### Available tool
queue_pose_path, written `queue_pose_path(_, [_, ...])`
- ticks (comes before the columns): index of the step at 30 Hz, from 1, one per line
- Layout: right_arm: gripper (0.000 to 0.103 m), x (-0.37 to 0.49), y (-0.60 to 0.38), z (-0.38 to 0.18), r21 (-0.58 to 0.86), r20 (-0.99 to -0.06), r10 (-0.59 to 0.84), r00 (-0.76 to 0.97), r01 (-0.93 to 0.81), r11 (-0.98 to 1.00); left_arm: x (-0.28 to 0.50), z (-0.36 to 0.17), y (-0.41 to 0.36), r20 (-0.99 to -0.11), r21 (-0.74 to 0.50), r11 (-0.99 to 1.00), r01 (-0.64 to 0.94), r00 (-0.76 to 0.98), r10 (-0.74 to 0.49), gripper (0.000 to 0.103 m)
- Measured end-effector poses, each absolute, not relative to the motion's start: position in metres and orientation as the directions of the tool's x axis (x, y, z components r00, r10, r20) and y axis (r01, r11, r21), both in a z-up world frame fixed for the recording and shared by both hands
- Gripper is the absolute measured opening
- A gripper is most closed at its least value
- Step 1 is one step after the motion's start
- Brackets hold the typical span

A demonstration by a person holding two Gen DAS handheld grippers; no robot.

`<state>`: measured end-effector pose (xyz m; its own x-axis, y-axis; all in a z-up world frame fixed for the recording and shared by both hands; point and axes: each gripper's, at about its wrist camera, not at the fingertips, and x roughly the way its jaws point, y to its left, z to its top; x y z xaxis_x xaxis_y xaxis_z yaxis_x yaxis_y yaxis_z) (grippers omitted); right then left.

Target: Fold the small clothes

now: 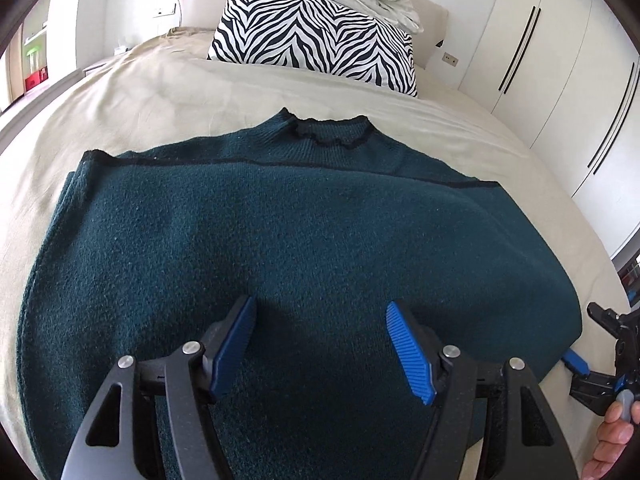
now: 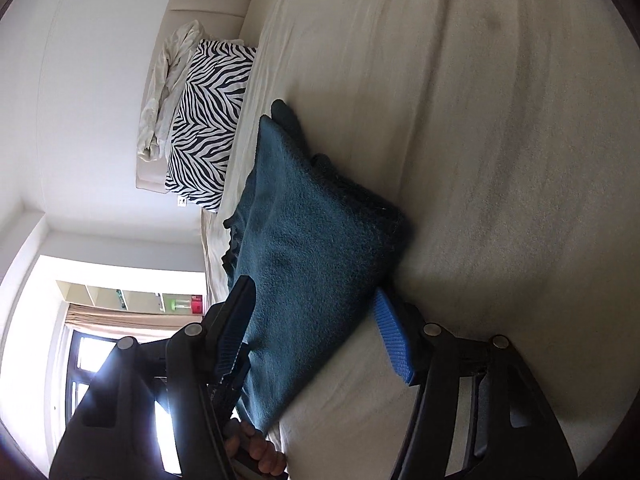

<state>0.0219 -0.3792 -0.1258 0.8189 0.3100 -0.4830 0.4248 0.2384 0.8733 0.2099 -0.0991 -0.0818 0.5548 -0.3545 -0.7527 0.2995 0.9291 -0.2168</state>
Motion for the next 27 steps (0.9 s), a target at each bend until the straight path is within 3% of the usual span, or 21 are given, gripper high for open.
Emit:
queue_pose_path(8, [0.061, 0.025, -0.389, -0.123, 0.892, -0.451, 0.248, 0.858, 0.419, 0.17, 0.218, -0.068, -0.096, -0.736, -0.322, 0.912, 0.255, 0.538, -0.411, 0.07])
queue_pose_path(18, [0.06, 0.053, -0.384, -0.107, 0.881, -0.44, 0.205, 0.875, 0.376, 0.287, 0.239, -0.083, -0.09, -0.72, -0.38, 0.891, 0.249, 0.525, -0.454, 0.071])
queue_pose_path(25, [0.056, 0.065, -0.365, -0.122, 0.894, -0.445, 0.338, 0.829, 0.39, 0.222, 0.234, -0.086, -0.092, -0.714, -0.356, 0.896, 0.266, 0.541, -0.444, 0.07])
queue_pose_path(27, [0.057, 0.072, -0.363, -0.117, 0.884, -0.456, 0.309, 0.834, 0.384, 0.268, 0.234, -0.085, -0.091, -0.715, -0.36, 0.893, 0.268, 0.536, -0.449, 0.07])
